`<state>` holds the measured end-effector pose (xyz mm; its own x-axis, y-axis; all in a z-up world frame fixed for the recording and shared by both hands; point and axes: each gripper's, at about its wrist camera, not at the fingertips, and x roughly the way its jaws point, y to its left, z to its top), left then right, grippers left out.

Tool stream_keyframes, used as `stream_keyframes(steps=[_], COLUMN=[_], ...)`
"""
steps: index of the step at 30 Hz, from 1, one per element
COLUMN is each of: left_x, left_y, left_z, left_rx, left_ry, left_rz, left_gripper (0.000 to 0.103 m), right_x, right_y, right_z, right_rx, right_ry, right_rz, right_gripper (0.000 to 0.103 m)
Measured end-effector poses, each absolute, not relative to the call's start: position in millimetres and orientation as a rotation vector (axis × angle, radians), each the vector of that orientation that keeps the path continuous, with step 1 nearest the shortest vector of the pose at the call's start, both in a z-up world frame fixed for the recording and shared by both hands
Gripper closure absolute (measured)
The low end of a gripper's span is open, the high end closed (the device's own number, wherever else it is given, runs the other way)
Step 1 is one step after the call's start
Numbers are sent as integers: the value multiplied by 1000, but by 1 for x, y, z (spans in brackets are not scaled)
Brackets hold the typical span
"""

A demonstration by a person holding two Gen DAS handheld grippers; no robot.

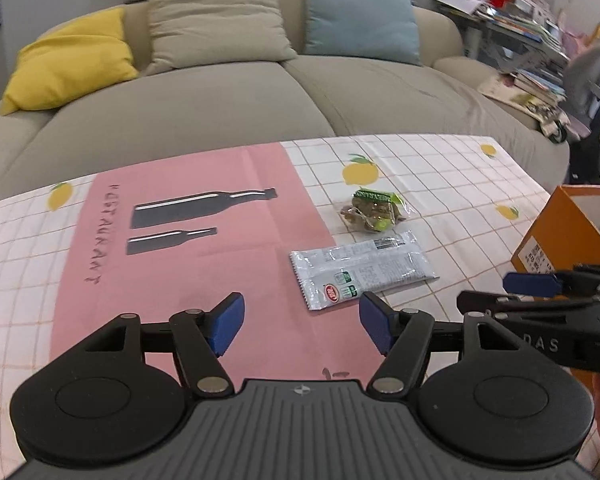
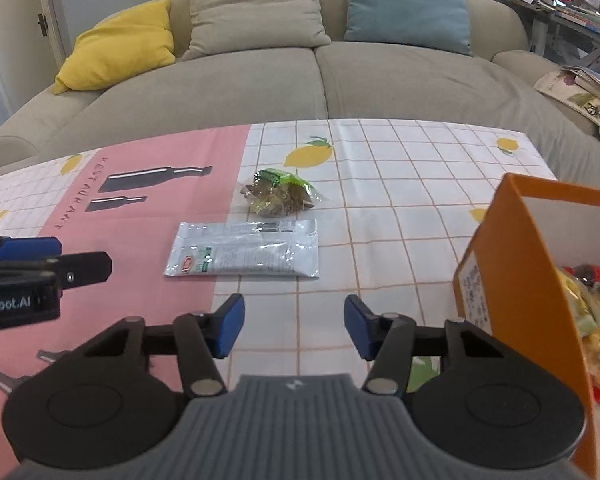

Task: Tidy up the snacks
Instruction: 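Move the left tool to the white snack bar while the right approaches the green snack bag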

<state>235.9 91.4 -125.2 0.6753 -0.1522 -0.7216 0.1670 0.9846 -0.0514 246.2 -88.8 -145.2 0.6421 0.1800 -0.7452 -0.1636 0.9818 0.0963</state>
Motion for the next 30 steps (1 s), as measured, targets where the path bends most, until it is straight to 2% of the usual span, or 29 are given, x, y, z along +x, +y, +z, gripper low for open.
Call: stream_keyframes(steps=[7,9,12,15,20,25,30], left_x=[268,279,292,298,301,291,276], left_y=[84,83,88,92,91,98,118], left_z=[-143,-151,-162,-171,-180,-179,-173], left_rx=[42,24,-77,-151,-158,-154,-183], left_ry=[853,885,914,940,974,988,997], left_rz=[-268,-248,-231,-207,-213,-184,-107], left_gripper=[26,30,35,46,67,70,70], right_x=[275,285,301,314,321,314,294], right_y=[-83,-82,-80,-78,-74,-60,-49], right_z=[-157,-160,-167,-177,-187,-184,-189], right_rx=[15,27,57,81,86,43,110], right_ry=[865,872,894,922,920,921,987], right_rz=[211,210,201,200,232,284,380], right_gripper=[52,61,62,65,84,103,103])
